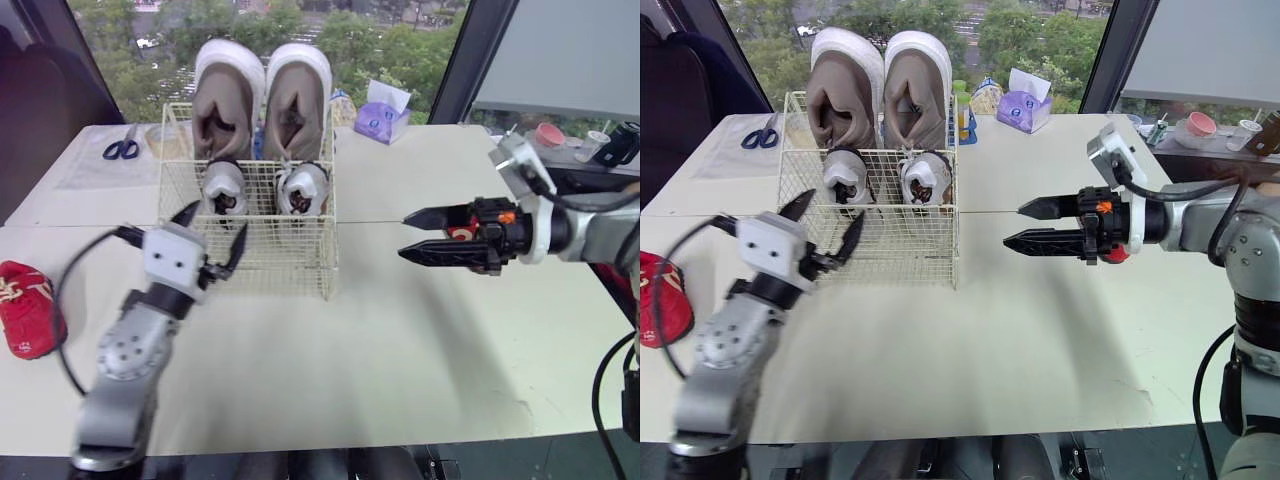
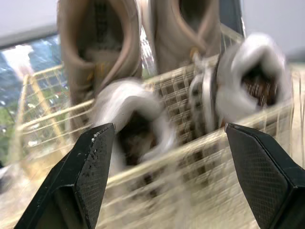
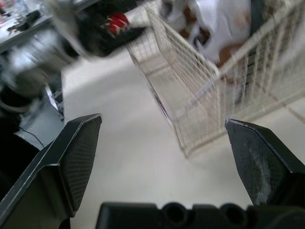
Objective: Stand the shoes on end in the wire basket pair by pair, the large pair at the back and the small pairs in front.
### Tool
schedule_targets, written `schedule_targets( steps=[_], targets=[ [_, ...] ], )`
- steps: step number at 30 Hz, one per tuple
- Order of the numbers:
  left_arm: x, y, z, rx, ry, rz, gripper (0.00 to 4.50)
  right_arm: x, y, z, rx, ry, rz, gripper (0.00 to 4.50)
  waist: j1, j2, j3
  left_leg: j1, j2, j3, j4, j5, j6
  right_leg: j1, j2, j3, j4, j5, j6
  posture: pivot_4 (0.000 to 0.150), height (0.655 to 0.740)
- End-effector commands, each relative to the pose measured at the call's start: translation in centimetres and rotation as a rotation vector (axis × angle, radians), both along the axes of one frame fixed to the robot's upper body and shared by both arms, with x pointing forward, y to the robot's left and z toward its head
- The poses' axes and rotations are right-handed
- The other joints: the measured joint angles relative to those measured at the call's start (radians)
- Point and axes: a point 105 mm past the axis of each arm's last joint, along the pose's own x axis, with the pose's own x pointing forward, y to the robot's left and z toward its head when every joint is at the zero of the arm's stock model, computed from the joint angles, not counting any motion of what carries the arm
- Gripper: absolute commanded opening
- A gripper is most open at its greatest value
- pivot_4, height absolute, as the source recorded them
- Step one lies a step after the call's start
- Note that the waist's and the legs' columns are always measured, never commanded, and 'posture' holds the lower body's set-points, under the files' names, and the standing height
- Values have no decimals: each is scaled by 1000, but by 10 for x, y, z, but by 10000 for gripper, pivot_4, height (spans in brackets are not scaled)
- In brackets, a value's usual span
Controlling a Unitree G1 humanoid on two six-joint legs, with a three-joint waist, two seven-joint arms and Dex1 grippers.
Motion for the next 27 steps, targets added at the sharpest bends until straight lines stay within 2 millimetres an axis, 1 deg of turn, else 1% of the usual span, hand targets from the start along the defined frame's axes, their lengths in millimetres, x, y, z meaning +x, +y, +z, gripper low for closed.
schedule_targets(
  steps=[1, 4, 6, 7, 8, 9, 10, 11, 12, 15, 17, 19, 21, 22, 24, 25, 27],
  targets=[
    [-14, -5, 15, 25, 67, -136, 37821, 10, -7, 2, 22, -80, -67, 45000, -1, 0, 0, 0, 0, 0, 0, 0, 0, 0, 0, -1, 0, 0, 0, 1500, 7400],
    [-18, 2, 23, -45, 131, -219, 37821, 20, -16, -4, 36, -107, -147, 45000, -3, 1, 0, 0, 0, 0, 0, 0, 0, 0, 1, -1, 0, 0, 0, 1500, 7400],
    [-21, 7, 31, -118, 162, -289, 42975, 26, -23, -8, 33, -134, -202, 45000, -3, 1, 0, 0, 0, 0, 0, 0, 0, 0, 1, -1, 0, 0, 0, 1500, 7400],
    [-19, 16, 35, -164, 168, -288, 44684, 28, -26, -10, 36, -147, -228, 45000, -2, 1, 0, 0, 0, 0, 0, 0, 0, 0, 1, -1, 0, 0, 0, 1500, 7400],
    [-17, 24, 41, -207, 167, -287, 44684, 30, -29, -11, 42, -162, -251, 45000, -3, 1, 0, 0, 0, 0, 0, 0, 0, 0, 1, -1, 0, 0, 0, 1500, 7400],
    [-12, 40, 45, -215, 155, -225, 44684, 33, -33, -11, 38, -191, -288, 45000, -3, 1, 0, 0, 0, 0, 0, 0, 0, 0, 1, -1, 0, 0, 1, 1500, 7400],
    [-13, 46, 43, -236, 191, -238, 44684, 36, -38, -13, 27, -219, -325, 45000, -3, 1, 0, 0, 0, -1, 0, 0, 0, 0, 1, -1, 0, 0, 1, 1500, 7400],
    [-16, 48, 42, -250, 223, -265, 44684, 38, -43, -14, 15, -244, -356, 45000, -5, 2, 0, 1, 0, -1, 0, 0, 0, 0, 2, -1, 0, 0, 0, 1500, 7400],
    [-20, 46, 39, -250, 266, -300, 44684, 41, -50, -16, 1, -272, -402, 45000, -6, 2, 0, 1, 0, 0, 0, 0, 0, 0, 2, -1, 0, 0, 0, 1500, 7400],
    [-40, 26, 30, -254, 395, -468, 44684, 47, -71, -20, -9, -321, -532, 45000, -7, 2, 1, 1, 0, 1, -1, 0, 0, 0, 1, 0, 0, -1, 1, 1500, 7400],
    [-48, 10, 24, -225, 452, -535, 44684, 52, -90, -22, -6, -363, -673, 45000, -2, 2, 1, 1, 0, 1, -1, 0, 0, 0, 0, 2, 0, -1, 1, 1500, 7400],
    [-54, -3, 16, -171, 498, -581, 44684, 52, -100, -32, -9, -364, -761, 45000, 1, 2, 1, 1, 0, 1, -1, 0, 0, 0, 0, 2, 0, -1, 1, 1500, 7400],
    [-62, -16, 11, -159, 537, -649, 44684, 52, -108, -42, -8, -378, -841, 45000, -2, 3, 0, 1, 0, 1, -1, 0, 0, 1, 0, 3, -1, -1, 0, 1500, 7400],
    [-66, -22, 9, -148, 554, -680, 44684, 53, -115, -46, -13, -393, -902, 45000, -3, 4, 0, 1, 0, 1, -1, 0, 0, 1, 0, 3, -1, -1, 0, 1500, 7400],
    [-70, -28, 8, -135, 568, -706, 44684, 54, -123, -50, -18, -411, -965, 45000, -6, 7, 0, 1, 0, 1, -1, 0, 0, 0, 0, 4, 0, -1, 0, 1500, 7400],
    [-75, -35, 2, -93, 596, -735, 44684, 55, -131, -59, -16, -389, -1016, 45000, -7, 8, 0, 1, 0, 2, -2, 0, 0, 0, 0, 4, 0, -1, 0, 1500, 7400],
    [-84, -47, -7, -43, 638, -788, 44684, 56, -139, -78, -9, -337, -1066, 45000, -7, 9, 0, 2, 0, 3, -2, 0, 0, 0, 1, 5, 0, -1, 0, 1500, 7400]
  ],
)
